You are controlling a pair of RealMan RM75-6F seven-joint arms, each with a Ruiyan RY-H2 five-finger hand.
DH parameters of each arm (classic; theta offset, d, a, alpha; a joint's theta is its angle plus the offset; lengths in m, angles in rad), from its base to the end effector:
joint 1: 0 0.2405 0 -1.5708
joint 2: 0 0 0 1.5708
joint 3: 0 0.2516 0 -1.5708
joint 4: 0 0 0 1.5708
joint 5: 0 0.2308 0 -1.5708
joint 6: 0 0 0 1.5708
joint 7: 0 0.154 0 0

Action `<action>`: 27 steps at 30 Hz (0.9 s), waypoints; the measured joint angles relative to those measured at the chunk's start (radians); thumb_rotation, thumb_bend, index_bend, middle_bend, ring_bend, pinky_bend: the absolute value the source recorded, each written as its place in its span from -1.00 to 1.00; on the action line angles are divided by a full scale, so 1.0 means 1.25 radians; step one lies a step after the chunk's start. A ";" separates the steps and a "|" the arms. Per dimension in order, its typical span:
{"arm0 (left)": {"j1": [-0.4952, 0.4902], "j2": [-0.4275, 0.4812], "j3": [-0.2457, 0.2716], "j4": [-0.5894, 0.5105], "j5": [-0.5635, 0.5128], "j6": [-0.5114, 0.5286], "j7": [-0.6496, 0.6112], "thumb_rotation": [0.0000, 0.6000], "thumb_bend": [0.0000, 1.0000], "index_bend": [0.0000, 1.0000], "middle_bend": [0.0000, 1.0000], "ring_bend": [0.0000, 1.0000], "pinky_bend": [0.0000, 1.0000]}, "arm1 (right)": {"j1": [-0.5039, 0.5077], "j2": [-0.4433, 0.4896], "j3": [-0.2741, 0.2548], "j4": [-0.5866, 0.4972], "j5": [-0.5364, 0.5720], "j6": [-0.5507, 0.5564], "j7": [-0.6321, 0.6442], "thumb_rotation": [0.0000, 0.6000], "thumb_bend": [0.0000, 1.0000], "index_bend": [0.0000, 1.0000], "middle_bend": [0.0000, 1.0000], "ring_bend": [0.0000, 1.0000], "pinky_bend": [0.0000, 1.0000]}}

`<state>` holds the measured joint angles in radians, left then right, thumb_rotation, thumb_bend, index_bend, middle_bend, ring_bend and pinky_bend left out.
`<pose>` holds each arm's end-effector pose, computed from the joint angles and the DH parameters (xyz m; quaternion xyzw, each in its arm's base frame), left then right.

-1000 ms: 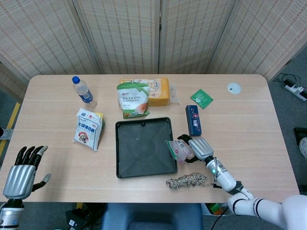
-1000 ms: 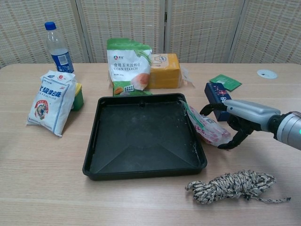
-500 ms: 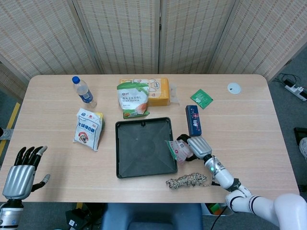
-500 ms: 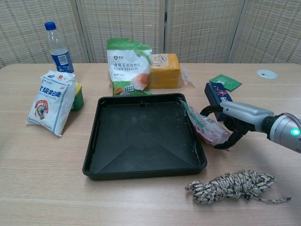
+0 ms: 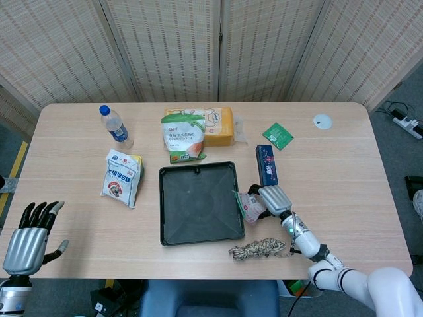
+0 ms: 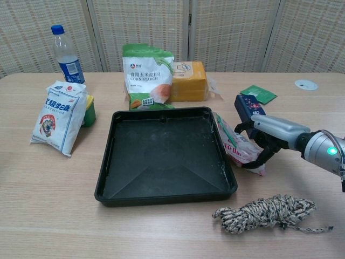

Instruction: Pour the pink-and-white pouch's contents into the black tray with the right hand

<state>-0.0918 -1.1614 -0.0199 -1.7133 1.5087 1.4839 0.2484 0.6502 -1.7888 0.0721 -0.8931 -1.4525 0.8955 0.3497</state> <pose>-0.2874 0.1851 0.1105 -0.6286 -0.3598 -0.3527 0.5925 -0.2399 -0.3543 -0.0917 0.7070 -0.4817 0.3767 0.3552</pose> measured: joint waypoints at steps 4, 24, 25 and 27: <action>0.000 0.000 0.000 -0.001 -0.001 -0.001 0.001 1.00 -0.38 -0.76 -0.70 -0.77 -0.91 | -0.008 -0.008 0.004 0.015 -0.004 0.033 0.010 1.00 -0.36 0.30 -0.04 0.86 0.89; 0.002 0.008 0.002 -0.001 0.016 0.010 -0.012 1.00 -0.38 -0.77 -0.70 -0.77 -0.91 | 0.013 0.112 0.086 -0.199 0.000 0.147 -0.341 1.00 -0.27 0.45 0.09 0.90 0.94; 0.003 0.009 0.002 -0.001 0.017 0.012 -0.014 1.00 -0.38 -0.77 -0.70 -0.77 -0.91 | 0.022 0.121 0.097 -0.220 0.008 0.144 -0.388 1.00 -0.27 0.45 0.09 0.90 0.94; 0.004 0.010 0.003 -0.001 0.017 0.014 -0.017 1.00 -0.38 -0.77 -0.70 -0.77 -0.91 | 0.037 0.132 0.112 -0.248 0.021 0.139 -0.458 1.00 -0.27 0.45 0.09 0.90 0.94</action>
<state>-0.0864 -1.1485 -0.0166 -1.7140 1.5306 1.5008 0.2266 0.6959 -1.6241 0.2122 -1.2036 -1.4266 1.0686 -0.2228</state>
